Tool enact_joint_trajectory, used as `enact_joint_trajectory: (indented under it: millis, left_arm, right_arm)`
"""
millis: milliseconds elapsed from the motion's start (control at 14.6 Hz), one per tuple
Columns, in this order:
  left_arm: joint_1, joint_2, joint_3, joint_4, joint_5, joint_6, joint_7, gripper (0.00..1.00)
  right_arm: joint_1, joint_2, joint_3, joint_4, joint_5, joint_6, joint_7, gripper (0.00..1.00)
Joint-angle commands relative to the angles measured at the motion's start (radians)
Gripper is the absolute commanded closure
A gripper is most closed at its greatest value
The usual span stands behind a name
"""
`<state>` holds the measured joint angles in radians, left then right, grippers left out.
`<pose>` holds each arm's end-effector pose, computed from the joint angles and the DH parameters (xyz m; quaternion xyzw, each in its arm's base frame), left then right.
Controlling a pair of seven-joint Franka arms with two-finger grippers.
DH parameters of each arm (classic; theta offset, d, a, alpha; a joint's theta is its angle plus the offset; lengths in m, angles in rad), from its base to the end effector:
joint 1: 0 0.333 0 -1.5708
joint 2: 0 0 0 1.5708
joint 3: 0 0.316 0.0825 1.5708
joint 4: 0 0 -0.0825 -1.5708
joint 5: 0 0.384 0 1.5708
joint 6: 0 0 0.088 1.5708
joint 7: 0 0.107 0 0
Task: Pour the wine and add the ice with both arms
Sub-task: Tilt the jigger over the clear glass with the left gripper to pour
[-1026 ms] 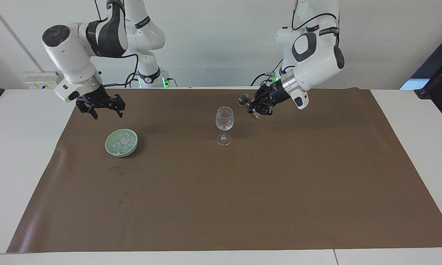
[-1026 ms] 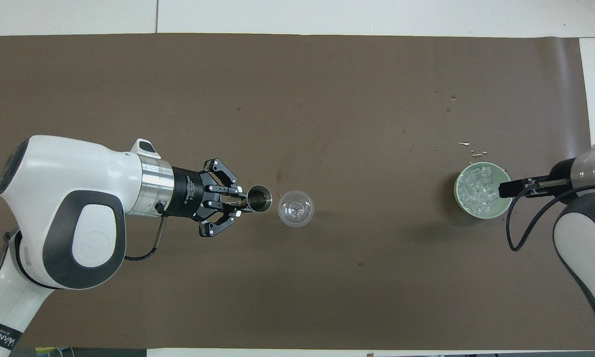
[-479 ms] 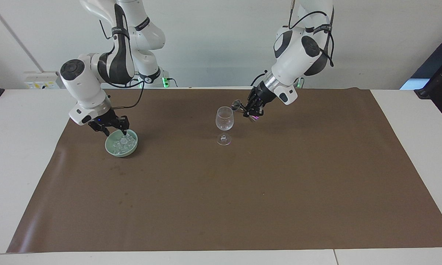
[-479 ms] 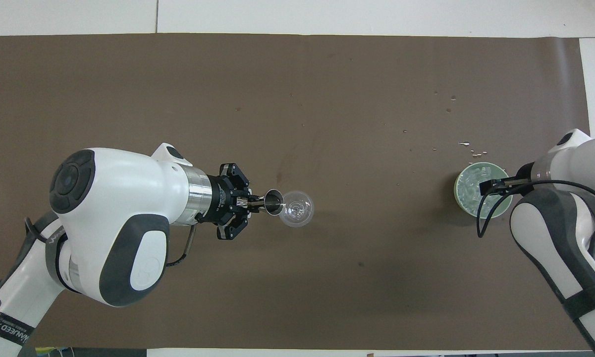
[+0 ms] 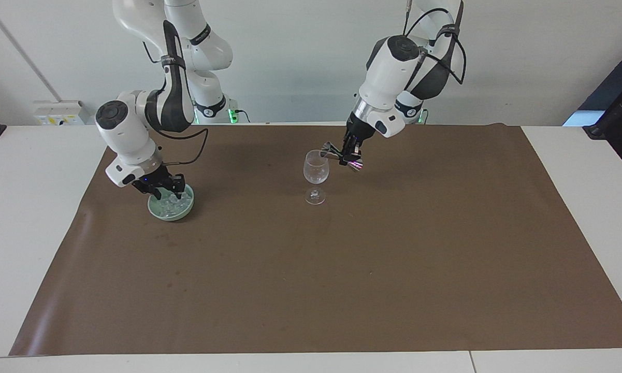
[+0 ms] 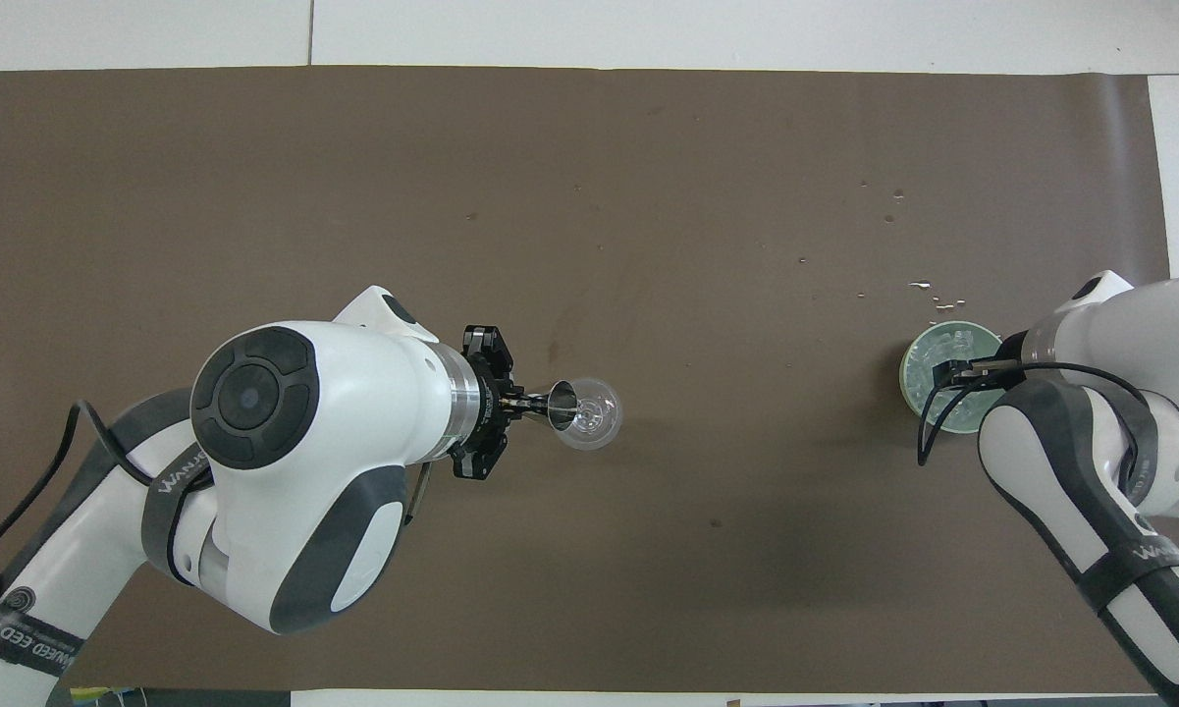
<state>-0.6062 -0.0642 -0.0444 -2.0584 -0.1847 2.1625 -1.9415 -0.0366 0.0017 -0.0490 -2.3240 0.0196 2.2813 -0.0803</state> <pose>0.4338 -0.3398 0.4809 0.7658 0.6327 -0.0535 0.1021 0.5006 -0.0425 0.3350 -0.9997 0.0092 0.0215 0.0091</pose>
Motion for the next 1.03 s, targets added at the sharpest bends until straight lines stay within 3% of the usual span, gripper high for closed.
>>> enact_joint_trajectory:
  millis: [0, 957]
  left_arm:
    - [-0.014, 0.012, -0.009, 0.021, 0.098, -0.016, -0.056, 1.00]
    - [-0.014, 0.012, -0.117, 0.067, 0.418, -0.066, -0.079, 1.00]
  right_arm:
    - [-0.005, -0.020, 0.005, -0.034, 0.036, 0.018, 0.016, 0.42]
    - [-0.017, -0.031, 0.005, -0.067, 0.040, 0.061, 0.016, 0.42]
